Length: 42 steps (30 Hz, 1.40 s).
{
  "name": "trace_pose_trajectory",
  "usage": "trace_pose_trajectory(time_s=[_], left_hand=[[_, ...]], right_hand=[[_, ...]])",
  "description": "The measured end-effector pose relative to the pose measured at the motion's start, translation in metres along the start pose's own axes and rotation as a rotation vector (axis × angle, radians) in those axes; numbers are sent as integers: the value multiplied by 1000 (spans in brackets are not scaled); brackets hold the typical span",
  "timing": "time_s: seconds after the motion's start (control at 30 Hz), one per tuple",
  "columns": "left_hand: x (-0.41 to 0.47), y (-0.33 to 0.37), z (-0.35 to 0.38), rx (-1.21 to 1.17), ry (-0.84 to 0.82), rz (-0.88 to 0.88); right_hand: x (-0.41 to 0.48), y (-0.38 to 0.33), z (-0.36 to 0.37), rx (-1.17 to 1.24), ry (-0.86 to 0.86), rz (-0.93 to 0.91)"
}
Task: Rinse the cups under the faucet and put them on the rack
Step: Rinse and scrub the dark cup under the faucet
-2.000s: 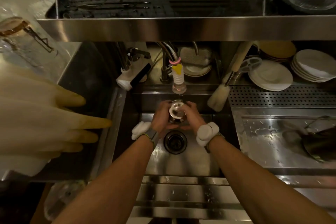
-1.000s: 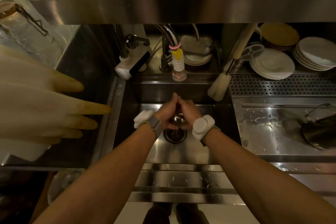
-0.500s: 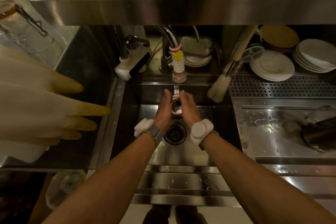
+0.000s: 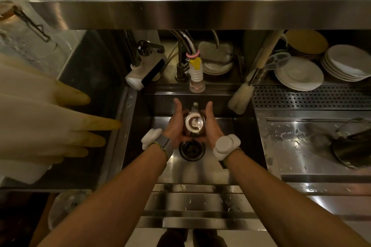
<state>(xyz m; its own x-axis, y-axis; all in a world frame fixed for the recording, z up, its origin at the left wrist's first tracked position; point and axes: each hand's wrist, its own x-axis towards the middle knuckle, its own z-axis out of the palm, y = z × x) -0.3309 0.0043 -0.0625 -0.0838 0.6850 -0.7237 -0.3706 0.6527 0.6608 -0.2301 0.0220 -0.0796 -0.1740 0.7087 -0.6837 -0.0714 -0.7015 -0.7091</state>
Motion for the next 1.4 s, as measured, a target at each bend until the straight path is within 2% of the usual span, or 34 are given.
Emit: trace_pose_trajectory(time_s=[0.1,0.23,0.33,0.43,0.5,0.57,0.63,0.7,0.83,0.87,0.93,1.0,1.07,1.17,1.23,1.3,1.33,1.4], left_hand=[[3,-5,5,-11,37,65],[14,-19,-2,82,12,-53],[9,-9,1,-30,38,64],[11,-12,6,1,81,111],[13,-14,4,90,20,15],[15,-13,-1,106,1,24],[14,-13,4,41,54,146],[12,-18,8,95,96,188],[16,-22,-1,225,0,-46],[18,-19,-1,192,5,-17],[13,-15,5,81,74,114],[15,-20,10,103,144,194],[10,-25,10,123,127,88],[7,-21,4,176,45,-93],[7,-22,5,130,77,19],[11,-26,7,107,177,142],[15,-31,6,127,205,144],[20,-38,1,158,150,18]], right_hand=[[0,1,1,36,49,-82],[1,0,-9,-88,-58,111],[-2,-9,-2,20,9,-28],[5,-7,2,-107,52,-99],[10,0,-2,-177,-27,10],[3,-2,-4,-107,-45,38],[2,-4,-4,-38,15,-119],[3,-1,-4,-127,60,-193],[-3,9,-2,-190,-12,60],[-3,8,-1,-159,-1,37],[0,3,0,-127,55,-141],[-2,0,3,-196,91,-228],[3,7,7,-294,71,-137],[4,18,4,-249,29,64],[-1,15,4,-203,86,-43],[-2,12,6,-217,147,-155],[-1,11,9,-257,132,-148],[4,13,11,-347,74,-23]])
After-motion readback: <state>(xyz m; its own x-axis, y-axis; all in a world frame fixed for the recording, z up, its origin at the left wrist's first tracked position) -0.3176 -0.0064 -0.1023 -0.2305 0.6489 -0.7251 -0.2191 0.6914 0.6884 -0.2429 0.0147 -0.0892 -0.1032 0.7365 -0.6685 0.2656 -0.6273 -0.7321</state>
